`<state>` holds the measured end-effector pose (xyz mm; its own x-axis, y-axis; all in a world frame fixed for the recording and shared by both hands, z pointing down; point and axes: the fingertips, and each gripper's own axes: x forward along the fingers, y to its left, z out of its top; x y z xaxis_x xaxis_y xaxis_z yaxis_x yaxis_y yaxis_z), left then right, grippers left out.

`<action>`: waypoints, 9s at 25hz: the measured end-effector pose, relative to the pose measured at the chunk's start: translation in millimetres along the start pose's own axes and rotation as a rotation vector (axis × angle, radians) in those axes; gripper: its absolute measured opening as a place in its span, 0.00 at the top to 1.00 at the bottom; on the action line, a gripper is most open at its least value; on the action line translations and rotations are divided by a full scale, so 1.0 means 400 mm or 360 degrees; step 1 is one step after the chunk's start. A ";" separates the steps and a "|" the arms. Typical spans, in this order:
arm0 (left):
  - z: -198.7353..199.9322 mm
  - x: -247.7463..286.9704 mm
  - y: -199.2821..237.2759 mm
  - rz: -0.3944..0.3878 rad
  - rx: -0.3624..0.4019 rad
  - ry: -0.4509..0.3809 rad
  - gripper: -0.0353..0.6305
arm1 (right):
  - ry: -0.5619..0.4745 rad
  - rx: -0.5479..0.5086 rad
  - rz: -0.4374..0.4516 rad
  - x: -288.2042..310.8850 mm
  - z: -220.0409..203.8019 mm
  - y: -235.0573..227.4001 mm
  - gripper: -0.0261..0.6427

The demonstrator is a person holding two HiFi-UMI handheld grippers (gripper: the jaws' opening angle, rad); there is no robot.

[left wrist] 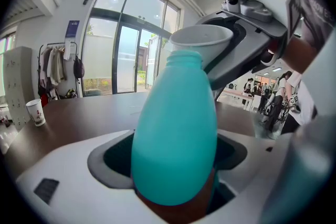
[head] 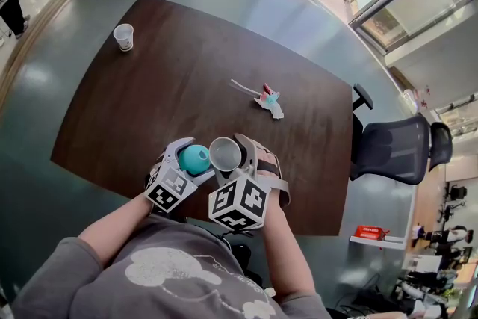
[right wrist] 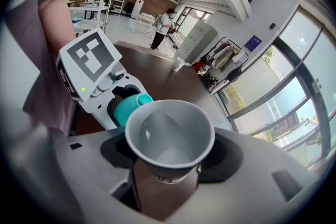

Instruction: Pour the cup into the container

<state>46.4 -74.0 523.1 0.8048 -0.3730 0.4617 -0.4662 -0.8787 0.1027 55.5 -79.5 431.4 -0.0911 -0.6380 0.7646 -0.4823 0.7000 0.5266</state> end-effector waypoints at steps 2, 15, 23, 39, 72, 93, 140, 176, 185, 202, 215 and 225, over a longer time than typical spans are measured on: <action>0.001 0.001 -0.002 -0.0002 0.0001 0.0003 0.32 | 0.0017 -0.0031 -0.0005 -0.004 -0.001 -0.001 0.52; -0.008 0.008 -0.010 -0.0022 -0.0014 0.0003 0.32 | 0.0091 -0.0181 -0.0059 -0.003 -0.002 -0.006 0.52; 0.000 0.019 -0.009 -0.0033 -0.0019 -0.0003 0.32 | 0.0138 -0.0254 -0.0056 0.006 -0.009 -0.011 0.52; -0.004 0.031 -0.013 -0.0044 -0.0024 0.0005 0.32 | 0.0187 -0.0350 -0.0056 0.014 -0.015 -0.013 0.52; 0.003 0.031 -0.011 -0.0034 -0.0016 -0.0032 0.32 | 0.0255 -0.0495 -0.0147 0.014 -0.014 -0.031 0.52; 0.000 0.036 -0.005 -0.0035 -0.0032 -0.0025 0.32 | 0.0273 -0.0564 -0.0179 0.014 -0.008 -0.037 0.52; 0.031 -0.019 0.092 0.0059 -0.0097 -0.0203 0.32 | -0.0823 0.1436 -0.0179 0.062 -0.165 -0.052 0.52; -0.066 0.116 0.156 0.0142 -0.0090 -0.0134 0.32 | -0.0601 0.1665 -0.0395 0.285 -0.335 0.020 0.52; -0.070 0.122 0.151 0.0150 -0.0041 -0.0136 0.32 | -0.0633 0.1659 -0.0343 0.289 -0.332 0.016 0.52; -0.106 0.064 0.154 0.0163 -0.0055 -0.0124 0.30 | -0.0533 0.1624 -0.0307 0.274 -0.329 0.064 0.37; -0.074 -0.120 0.142 0.0179 -0.0226 -0.0222 0.30 | -0.0541 0.1737 -0.0557 0.101 -0.357 0.125 0.37; 0.054 -0.193 0.108 0.0127 -0.0136 -0.0415 0.46 | -0.0746 0.1772 -0.0898 -0.050 -0.288 0.023 0.68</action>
<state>-27.8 -89.5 473.1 0.8266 -0.5137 0.2301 -0.5521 -0.8194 0.1542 153.3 -23.1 463.7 0.1744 -0.9583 0.2262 -0.9823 -0.1852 -0.0273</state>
